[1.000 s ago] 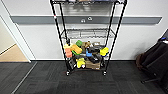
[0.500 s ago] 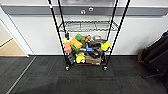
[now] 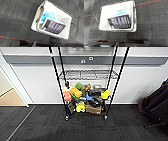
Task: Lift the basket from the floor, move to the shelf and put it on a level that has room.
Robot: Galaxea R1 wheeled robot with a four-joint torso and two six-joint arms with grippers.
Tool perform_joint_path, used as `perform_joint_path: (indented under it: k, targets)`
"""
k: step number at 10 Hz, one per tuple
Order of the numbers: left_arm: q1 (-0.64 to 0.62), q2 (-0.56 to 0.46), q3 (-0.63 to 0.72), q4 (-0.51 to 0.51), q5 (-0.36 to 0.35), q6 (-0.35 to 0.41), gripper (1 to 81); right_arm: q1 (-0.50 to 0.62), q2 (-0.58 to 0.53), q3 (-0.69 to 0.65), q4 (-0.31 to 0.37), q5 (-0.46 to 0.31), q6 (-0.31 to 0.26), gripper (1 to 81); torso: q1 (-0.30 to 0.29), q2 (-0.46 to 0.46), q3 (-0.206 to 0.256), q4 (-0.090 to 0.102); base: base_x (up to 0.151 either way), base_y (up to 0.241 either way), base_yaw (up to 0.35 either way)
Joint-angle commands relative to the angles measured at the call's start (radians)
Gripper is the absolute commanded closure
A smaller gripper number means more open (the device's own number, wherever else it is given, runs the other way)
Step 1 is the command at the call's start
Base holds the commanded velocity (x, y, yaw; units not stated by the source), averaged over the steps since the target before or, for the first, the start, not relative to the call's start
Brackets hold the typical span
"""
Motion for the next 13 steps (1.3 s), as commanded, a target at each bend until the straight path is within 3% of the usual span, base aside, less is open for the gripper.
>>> perform_joint_path:
  k: [1, 6, 11, 12, 13]
  targets:
    - [-0.080, -0.008, 0.000, -0.024, 0.070, 0.001, 1.0, 0.068, -0.014, 0.000, 0.008, -0.050, -0.002, 1.0, 0.063, -0.097, 0.000, 0.000, 0.000, 0.000, 0.000]
    - [-0.111, -0.023, 0.034, -0.047, 0.090, -0.001, 1.0, 0.060, -0.022, -0.001, 0.009, -0.049, 0.000, 1.0, 0.170, -0.268, 0.000, 0.000, 0.000, 0.000, 0.000]
    - [-0.151, -0.023, 0.031, -0.045, 0.098, -0.004, 1.0, 0.115, -0.019, -0.001, 0.008, -0.053, -0.001, 1.0, 0.272, -0.431, -0.163, 0.000, 0.000, 0.000, 0.000]
    - [-0.168, -0.023, 0.031, -0.049, 0.122, -0.004, 1.0, 0.134, -0.019, 0.000, 0.009, -0.055, 0.000, 1.0, 0.293, -0.464, -0.102, 0.000, 0.000, 0.000, 0.000]
    - [-0.179, -0.023, 0.030, -0.049, 0.133, -0.004, 1.0, 0.151, -0.019, 0.003, 0.009, -0.067, 0.000, 1.0, 0.309, -0.489, -0.124, 0.000, 0.000, 0.000, 0.000]
